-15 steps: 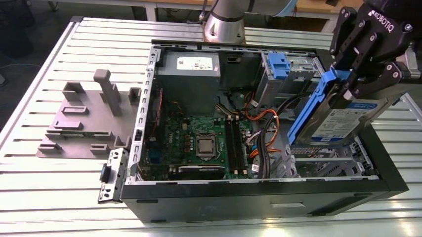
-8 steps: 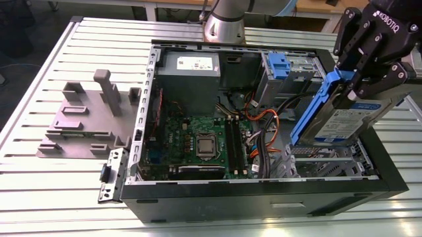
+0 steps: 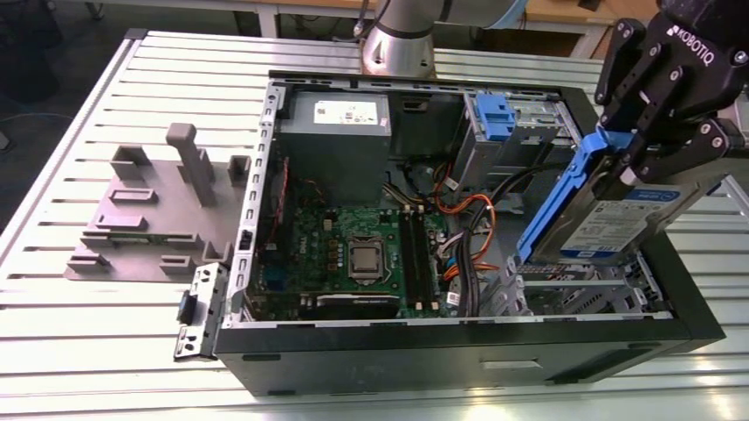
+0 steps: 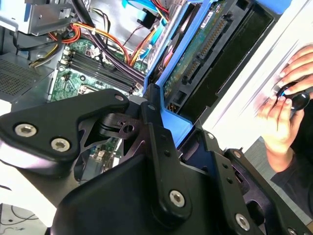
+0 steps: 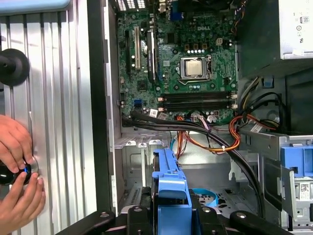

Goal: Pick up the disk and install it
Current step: 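Insert the disk into the insertion slot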

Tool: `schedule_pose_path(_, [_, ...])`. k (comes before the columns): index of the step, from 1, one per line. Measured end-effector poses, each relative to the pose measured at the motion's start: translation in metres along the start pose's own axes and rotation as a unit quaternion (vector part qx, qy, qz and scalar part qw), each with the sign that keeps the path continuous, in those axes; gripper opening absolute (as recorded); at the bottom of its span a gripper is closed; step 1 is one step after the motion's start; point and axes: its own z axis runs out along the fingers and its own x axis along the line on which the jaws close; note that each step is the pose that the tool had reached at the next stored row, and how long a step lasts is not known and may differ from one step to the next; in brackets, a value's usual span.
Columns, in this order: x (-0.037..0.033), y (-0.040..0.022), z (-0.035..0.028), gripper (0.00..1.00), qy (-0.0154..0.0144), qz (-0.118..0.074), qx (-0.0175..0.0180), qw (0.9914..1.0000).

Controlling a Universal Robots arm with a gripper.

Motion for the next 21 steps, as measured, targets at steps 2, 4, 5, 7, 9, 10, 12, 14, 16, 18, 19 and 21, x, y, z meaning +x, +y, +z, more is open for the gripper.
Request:
schedule_pose_path(2, [0.0006,0.0004,0.0007,0.36,0.0,0.0,0.0,1.0])
schedule_pose_path(4, [0.001,0.0007,0.0013,0.36,0.0001,0.0,0.0,1.0])
schedule_pose_path(5, [0.0014,0.0009,0.0018,0.36,0.0,0.0,0.0,1.0])
schedule_pose_path(7, [0.0028,0.001,0.0027,0.36,0.0001,0.0,0.0,1.0])
schedule_pose_path(9, [0.0047,0.001,0.0036,0.36,0.0,0.0,0.0,1.0])
schedule_pose_path(10, [0.0054,0.001,0.004,0.36,0.0,-0.001,0.0,1.0])
schedule_pose_path(12, [0.0063,0.001,0.005,0.36,-0.0001,-0.001,0.0,1.0])
schedule_pose_path(14, [0.0071,0.001,0.006,0.36,0.0,-0.002,0.0001,1.0])
schedule_pose_path(16, [0.0076,0.0014,0.0073,0.36,-0.0001,-0.004,0.0001,0.99999])
schedule_pose_path(18, [0.0077,0.0015,0.0082,0.36,0.0001,-0.005,0.0002,0.99999])
schedule_pose_path(19, [0.0078,0.0016,0.0087,0.36,0.0001,-0.005,0.0002,0.99999])
schedule_pose_path(21, [0.0078,0.0016,0.0097,0.36,0.0,-0.005,0.0002,0.99999])
